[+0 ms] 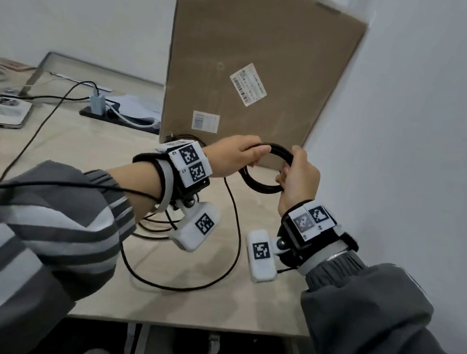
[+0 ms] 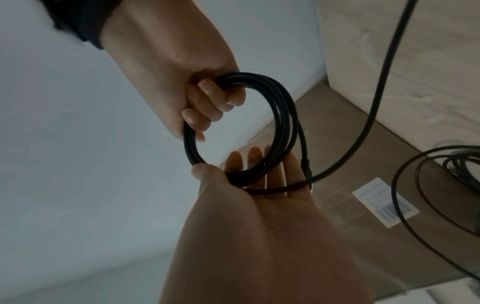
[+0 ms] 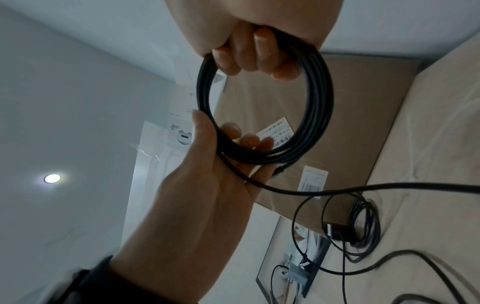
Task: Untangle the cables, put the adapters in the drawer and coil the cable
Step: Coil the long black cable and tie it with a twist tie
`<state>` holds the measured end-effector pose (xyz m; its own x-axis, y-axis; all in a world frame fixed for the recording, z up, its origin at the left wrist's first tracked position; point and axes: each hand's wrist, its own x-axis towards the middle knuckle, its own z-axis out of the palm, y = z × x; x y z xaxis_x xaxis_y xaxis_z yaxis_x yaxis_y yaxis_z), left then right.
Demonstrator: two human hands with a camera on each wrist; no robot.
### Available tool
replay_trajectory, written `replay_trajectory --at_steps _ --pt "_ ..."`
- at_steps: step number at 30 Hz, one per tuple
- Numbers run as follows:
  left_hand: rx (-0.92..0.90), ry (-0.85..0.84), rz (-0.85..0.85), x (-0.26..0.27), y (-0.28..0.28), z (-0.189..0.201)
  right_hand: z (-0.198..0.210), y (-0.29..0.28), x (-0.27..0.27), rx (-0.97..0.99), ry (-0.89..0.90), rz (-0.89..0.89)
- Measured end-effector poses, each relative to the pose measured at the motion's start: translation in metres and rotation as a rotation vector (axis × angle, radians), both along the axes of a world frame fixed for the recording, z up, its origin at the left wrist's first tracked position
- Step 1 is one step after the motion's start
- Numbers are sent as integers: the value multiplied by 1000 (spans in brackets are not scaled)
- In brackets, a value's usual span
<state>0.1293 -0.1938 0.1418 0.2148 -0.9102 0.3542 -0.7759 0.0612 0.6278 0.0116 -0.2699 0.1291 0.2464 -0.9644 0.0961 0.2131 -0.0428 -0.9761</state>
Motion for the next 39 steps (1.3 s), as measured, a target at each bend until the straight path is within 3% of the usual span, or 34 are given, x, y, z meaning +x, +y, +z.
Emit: replay_trajectory --at_steps 9,16,20,24,28,33,36,39 --pt "-118 51 243 59 -29 -33 -22 -46 71 -22 -33 118" --pt "-276 76 288 93 -39 -42 -22 -63 108 -110 -18 196" --pt "-249 101 377 100 -45 -60 -41 -71 123 -72 -32 210" --pt "-132 98 368 107 -52 -60 -49 -81 128 5 -60 266" --pt "-76 270 274 109 -52 -59 -50 -88 128 130 -243 352" --pt "-183 404 232 111 -52 -63 -57 -92 132 101 -196 552" --pt "-212 289 266 112 -52 -62 -57 -92 131 78 -78 660" --pt "-179 197 254 111 -56 -63 -56 -92 130 76 -99 579"
